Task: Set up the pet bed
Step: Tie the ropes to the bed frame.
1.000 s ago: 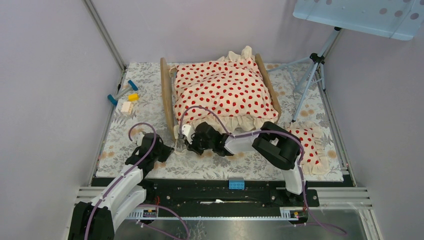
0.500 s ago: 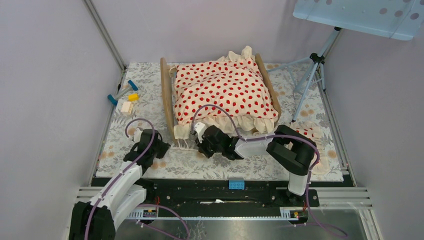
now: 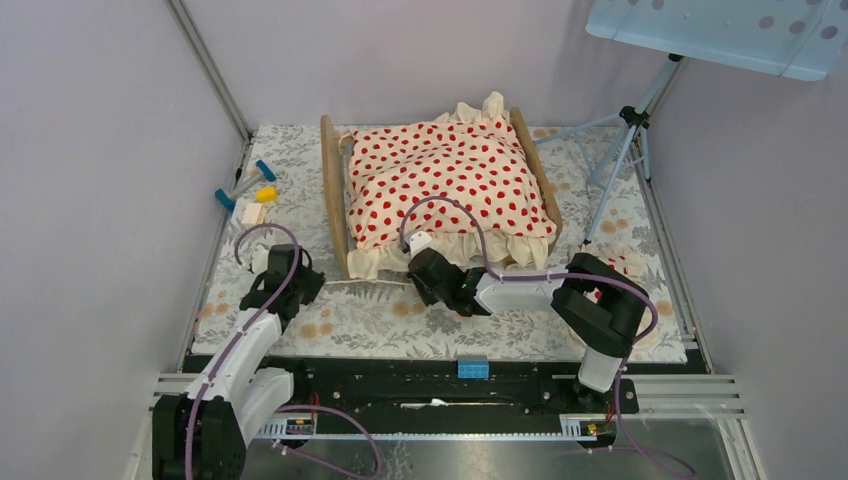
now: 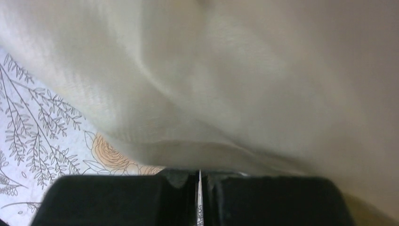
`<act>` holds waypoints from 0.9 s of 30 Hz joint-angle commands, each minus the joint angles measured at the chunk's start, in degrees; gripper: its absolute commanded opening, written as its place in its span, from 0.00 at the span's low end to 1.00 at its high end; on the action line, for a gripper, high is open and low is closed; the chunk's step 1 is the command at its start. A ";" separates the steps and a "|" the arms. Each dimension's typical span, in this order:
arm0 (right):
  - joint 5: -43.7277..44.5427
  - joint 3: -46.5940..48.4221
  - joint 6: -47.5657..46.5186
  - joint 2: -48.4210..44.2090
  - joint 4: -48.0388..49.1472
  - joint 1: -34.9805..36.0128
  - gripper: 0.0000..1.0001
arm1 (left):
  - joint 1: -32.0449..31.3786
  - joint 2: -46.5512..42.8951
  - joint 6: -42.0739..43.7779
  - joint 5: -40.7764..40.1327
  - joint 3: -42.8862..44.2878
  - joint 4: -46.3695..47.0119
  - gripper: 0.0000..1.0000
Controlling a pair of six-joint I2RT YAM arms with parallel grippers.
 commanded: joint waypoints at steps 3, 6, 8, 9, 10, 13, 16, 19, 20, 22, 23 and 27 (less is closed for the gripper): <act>5.75 1.02 2.62 -3.01 -2.18 -0.80 0.00 | 2.81 -6.11 4.46 -0.30 5.69 -1.95 0.00; 4.14 1.32 2.24 -2.20 -0.48 -0.86 0.00 | 2.81 -11.84 7.81 5.43 6.64 1.40 0.00; 3.73 2.30 2.17 -1.22 0.20 -0.80 0.00 | 2.81 -15.15 9.81 10.54 6.93 4.14 0.00; 3.78 3.21 2.11 -0.81 0.32 -0.81 0.00 | 2.81 -16.22 10.79 13.64 7.46 4.95 0.00; 3.94 3.57 2.09 -0.19 0.40 -0.82 0.00 | 2.75 -17.06 11.82 15.42 7.87 5.29 0.00; 5.03 5.36 2.19 1.56 0.00 -0.88 0.00 | 2.73 -18.47 14.90 17.78 10.51 5.28 0.00; 6.35 6.36 2.89 3.55 -1.02 -0.90 0.00 | 2.73 -18.13 17.28 20.00 13.35 6.11 0.00; 7.14 5.79 4.11 4.25 -0.79 -0.89 0.00 | 2.73 -16.58 18.91 23.95 16.06 6.90 0.00; 7.27 5.57 4.37 4.33 -0.58 -0.90 0.00 | 2.73 -16.39 19.43 25.23 16.89 6.92 0.00; 7.32 5.47 4.57 4.50 -0.45 -0.86 0.00 | 2.73 -17.12 20.40 26.63 17.88 6.26 0.00; 7.24 5.44 4.61 4.60 -0.57 -0.88 0.00 | 2.70 -17.68 20.76 27.05 18.19 5.63 0.00; 6.94 6.46 4.25 5.86 -1.33 -0.86 0.00 | 2.64 -17.58 22.09 28.39 18.80 5.05 0.00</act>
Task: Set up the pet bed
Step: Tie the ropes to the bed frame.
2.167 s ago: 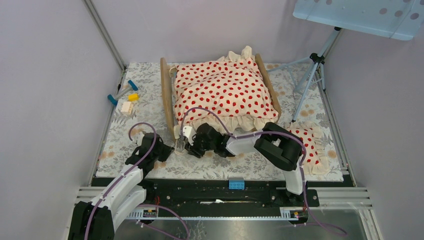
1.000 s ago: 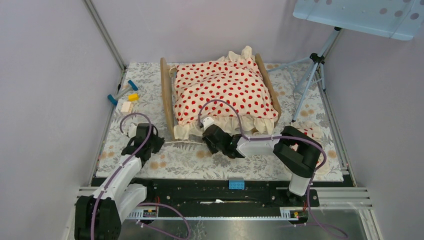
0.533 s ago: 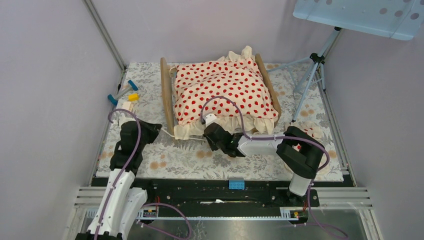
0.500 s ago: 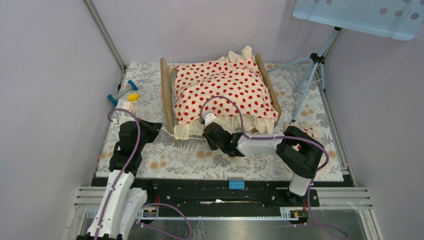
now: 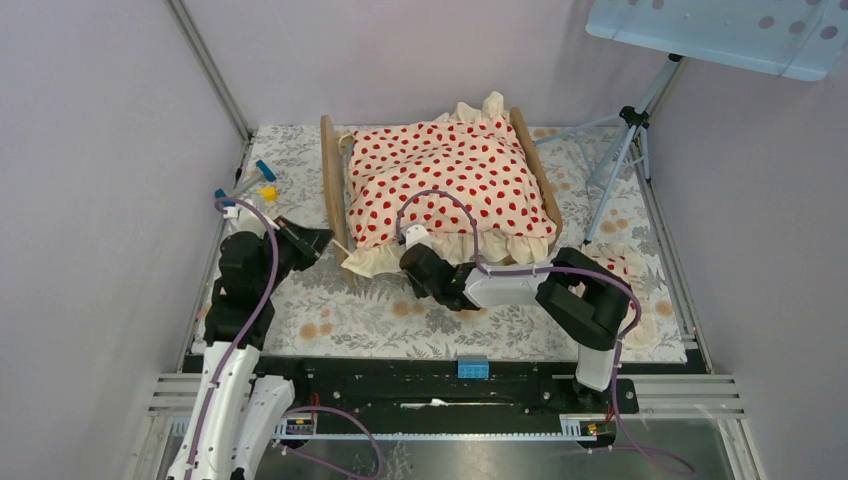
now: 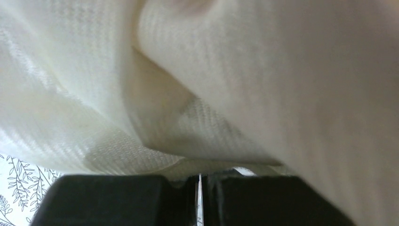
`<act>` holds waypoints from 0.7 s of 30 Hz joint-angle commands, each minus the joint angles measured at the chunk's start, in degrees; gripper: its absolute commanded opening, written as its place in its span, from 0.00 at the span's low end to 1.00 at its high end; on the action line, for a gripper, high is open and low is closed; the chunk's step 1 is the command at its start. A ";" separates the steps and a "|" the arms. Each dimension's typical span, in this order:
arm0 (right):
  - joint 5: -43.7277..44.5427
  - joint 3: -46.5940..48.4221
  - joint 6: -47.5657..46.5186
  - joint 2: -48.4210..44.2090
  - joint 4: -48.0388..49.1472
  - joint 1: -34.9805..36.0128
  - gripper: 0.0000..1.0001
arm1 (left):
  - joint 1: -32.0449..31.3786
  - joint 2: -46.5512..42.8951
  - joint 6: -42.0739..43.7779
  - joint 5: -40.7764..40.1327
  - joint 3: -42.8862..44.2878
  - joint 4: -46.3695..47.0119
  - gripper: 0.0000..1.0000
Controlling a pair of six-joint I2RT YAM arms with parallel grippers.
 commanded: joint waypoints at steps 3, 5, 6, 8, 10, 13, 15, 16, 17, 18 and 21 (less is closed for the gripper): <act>3.24 2.95 0.41 3.23 -2.80 -0.60 0.00 | 0.08 3.33 3.77 3.91 4.98 4.12 0.00; 4.55 3.59 0.85 4.08 -4.25 -0.60 0.00 | -0.39 6.00 4.54 3.56 6.49 4.99 0.00; 5.30 3.86 1.19 4.35 -5.12 -0.60 0.00 | -0.72 7.31 4.96 3.12 7.47 5.18 0.00; 6.62 4.11 2.07 4.72 -6.81 -0.60 0.00 | -1.27 9.46 5.84 2.04 9.79 5.22 0.00; 8.16 4.09 2.98 4.90 -7.81 -0.60 0.00 | -1.62 11.17 6.24 1.19 11.25 5.21 0.00; 10.68 3.95 4.61 5.16 -11.01 -0.58 0.00 | -2.57 13.11 6.62 -0.16 12.70 5.26 0.00; 11.68 3.74 5.35 5.28 -11.64 -0.60 0.00 | -3.28 13.54 6.75 -1.59 13.05 5.27 0.00; 12.16 3.61 5.62 5.41 -11.94 -0.66 0.00 | -3.44 13.59 6.79 -2.13 13.11 5.29 0.00; 12.48 3.60 5.84 5.53 -12.18 -0.68 0.00 | -3.53 13.59 6.90 -2.60 13.15 5.21 0.00; 12.54 3.45 5.84 5.66 -12.45 -0.69 0.00 | -3.54 13.55 7.06 -3.14 13.20 4.96 0.00; 12.29 2.80 6.08 5.51 -12.20 -0.69 0.00 | -3.55 12.98 7.32 -5.72 13.48 3.58 0.00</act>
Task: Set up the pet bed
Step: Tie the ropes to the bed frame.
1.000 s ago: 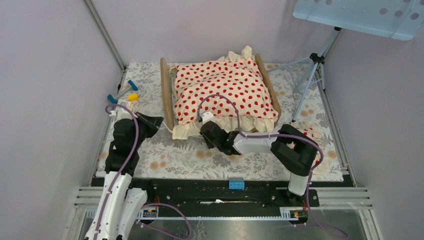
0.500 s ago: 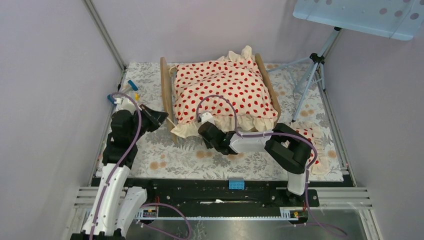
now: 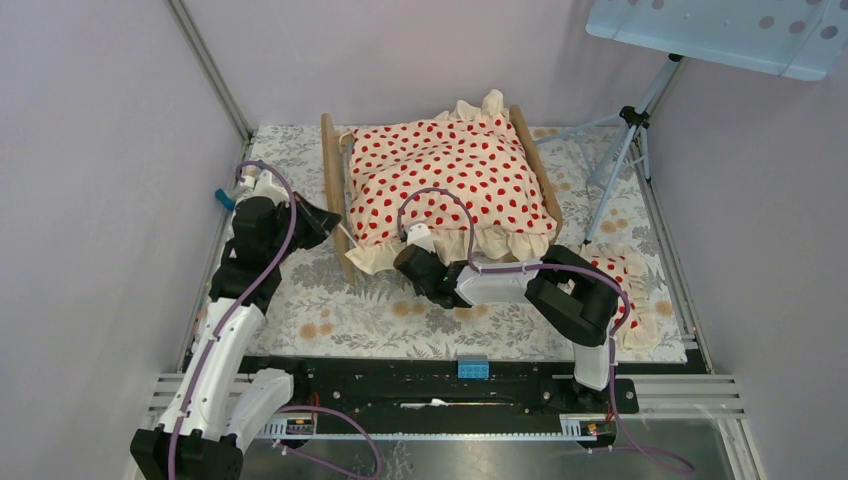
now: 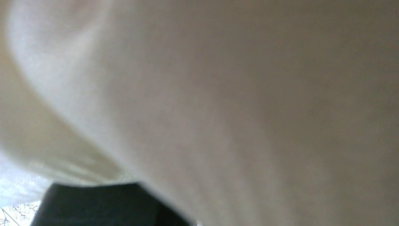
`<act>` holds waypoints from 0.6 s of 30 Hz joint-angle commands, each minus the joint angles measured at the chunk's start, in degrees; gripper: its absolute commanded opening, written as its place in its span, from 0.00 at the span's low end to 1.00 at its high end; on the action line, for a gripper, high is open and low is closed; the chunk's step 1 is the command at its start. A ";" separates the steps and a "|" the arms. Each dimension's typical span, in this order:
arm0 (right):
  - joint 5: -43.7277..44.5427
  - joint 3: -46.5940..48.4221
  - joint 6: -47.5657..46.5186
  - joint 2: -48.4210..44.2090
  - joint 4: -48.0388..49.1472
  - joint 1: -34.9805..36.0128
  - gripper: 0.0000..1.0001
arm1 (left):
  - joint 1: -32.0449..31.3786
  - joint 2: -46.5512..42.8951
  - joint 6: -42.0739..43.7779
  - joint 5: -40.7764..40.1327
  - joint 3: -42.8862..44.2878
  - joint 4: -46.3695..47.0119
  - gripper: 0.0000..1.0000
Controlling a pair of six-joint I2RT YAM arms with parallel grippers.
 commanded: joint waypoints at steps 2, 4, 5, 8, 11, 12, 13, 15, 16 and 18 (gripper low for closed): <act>4.74 -1.38 1.75 1.60 -6.91 -1.04 0.00 | 0.04 -1.60 1.43 -6.42 4.45 3.41 0.00; 4.16 -1.95 1.36 1.09 -6.21 -0.99 0.00 | 0.04 -2.27 1.38 -7.28 4.55 2.62 0.00; 3.35 -2.16 0.83 0.68 -5.68 -0.98 0.00 | 0.04 -2.75 1.35 -7.06 4.50 2.37 0.00; -2.14 -2.81 -1.66 -1.58 -3.83 -0.96 0.00 | 0.04 -4.16 1.38 -4.58 4.71 1.30 0.00; -11.85 -4.25 -3.56 -4.66 1.43 -0.90 0.17 | 0.04 -6.49 1.19 -2.30 4.26 -1.79 0.00; -13.70 -4.84 -3.67 -5.91 2.30 -0.90 0.27 | 0.04 -7.53 0.94 -1.21 3.76 -2.88 0.00; -15.12 -5.44 -3.57 -7.33 3.36 -0.90 0.34 | 0.04 -8.82 0.56 -0.21 2.70 -4.04 0.00; -16.83 -6.92 -3.44 -10.44 4.49 -0.90 0.44 | 0.04 -11.87 -0.55 0.48 0.86 -7.60 0.00; -17.37 -7.67 -3.39 -12.17 4.79 -0.88 0.47 | 0.04 -13.64 -1.29 0.42 -0.01 -9.24 0.00; -17.71 -9.12 -3.34 -15.74 4.76 -0.90 0.53 | 0.04 -17.27 -2.71 -0.39 -1.29 -13.03 0.11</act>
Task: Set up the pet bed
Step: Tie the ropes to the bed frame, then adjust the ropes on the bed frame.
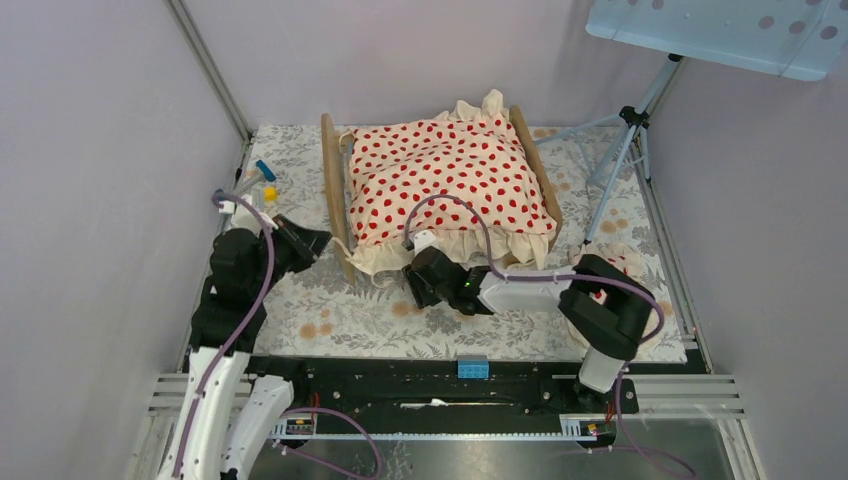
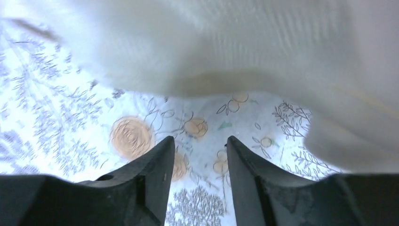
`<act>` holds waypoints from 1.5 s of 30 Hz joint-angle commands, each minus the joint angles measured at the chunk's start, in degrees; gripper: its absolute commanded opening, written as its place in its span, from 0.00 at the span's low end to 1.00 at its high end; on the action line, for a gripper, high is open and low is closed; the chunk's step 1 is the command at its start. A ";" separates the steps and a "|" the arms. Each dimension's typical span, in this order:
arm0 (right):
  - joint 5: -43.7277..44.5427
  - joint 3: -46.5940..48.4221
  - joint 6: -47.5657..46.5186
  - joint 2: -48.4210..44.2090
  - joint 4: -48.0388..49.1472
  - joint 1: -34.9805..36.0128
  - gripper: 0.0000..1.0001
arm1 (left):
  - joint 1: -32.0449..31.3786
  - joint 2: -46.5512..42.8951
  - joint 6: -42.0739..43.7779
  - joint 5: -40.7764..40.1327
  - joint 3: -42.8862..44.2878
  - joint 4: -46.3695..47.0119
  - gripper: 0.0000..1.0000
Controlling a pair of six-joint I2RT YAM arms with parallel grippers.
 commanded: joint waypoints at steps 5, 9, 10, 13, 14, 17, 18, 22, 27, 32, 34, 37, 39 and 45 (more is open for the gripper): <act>-3.37 -3.48 -0.46 -16.54 -1.35 -0.55 0.69 | 0.08 -12.28 -5.70 1.99 -5.27 -11.68 0.52; 0.57 -4.05 -0.35 -23.43 -6.74 -0.53 0.70 | 0.08 -14.52 -5.48 0.51 -5.90 -15.60 0.58; 2.02 -4.50 -0.01 -25.54 -8.65 -0.55 0.70 | 0.08 -14.67 -5.10 -0.63 -5.36 -16.37 0.59; 7.12 -5.97 1.62 -32.50 -13.16 -0.76 0.71 | 0.08 -13.73 -4.06 -3.18 -3.50 -17.20 0.60; 8.72 -6.39 2.27 -34.20 -14.74 -0.92 0.72 | 0.08 -13.03 -3.96 -3.53 -3.03 -17.07 0.61; 10.92 -6.47 4.28 -38.00 -20.09 -1.91 0.72 | 0.08 -10.69 -4.03 -2.36 -3.12 -15.02 0.60; 11.23 -6.53 4.78 -39.08 -21.72 -2.14 0.72 | 0.13 -10.16 -4.12 -1.80 -3.54 -13.86 0.59; 9.86 -7.80 5.71 -42.27 -23.54 -3.05 0.62 | 0.08 -9.22 -3.73 -1.38 -4.97 -12.55 0.56; -1.95 -4.88 1.82 -37.94 -13.67 -3.13 0.59 | 0.08 -10.10 -3.16 -2.36 -4.48 -13.68 0.56; -6.82 8.75 2.63 -24.13 -10.69 -3.12 0.59 | 0.08 -10.39 -4.37 -2.27 -1.92 -15.15 0.57; -7.70 13.47 5.51 -19.22 -9.06 -3.11 0.59 | 0.08 -10.63 -4.43 -2.23 -1.19 -15.50 0.58; -7.99 18.12 11.60 -12.98 -6.64 -3.06 0.53 | 0.08 -10.84 -4.23 -2.82 -0.03 -16.52 0.58; -7.94 20.23 15.36 -9.42 -3.07 -3.14 0.49 | 0.08 -10.97 -4.09 -2.84 0.35 -17.00 0.59; -8.55 27.94 21.26 0.84 -1.88 -3.10 0.49 | 0.08 -11.77 -4.40 -2.12 -0.59 -17.12 0.61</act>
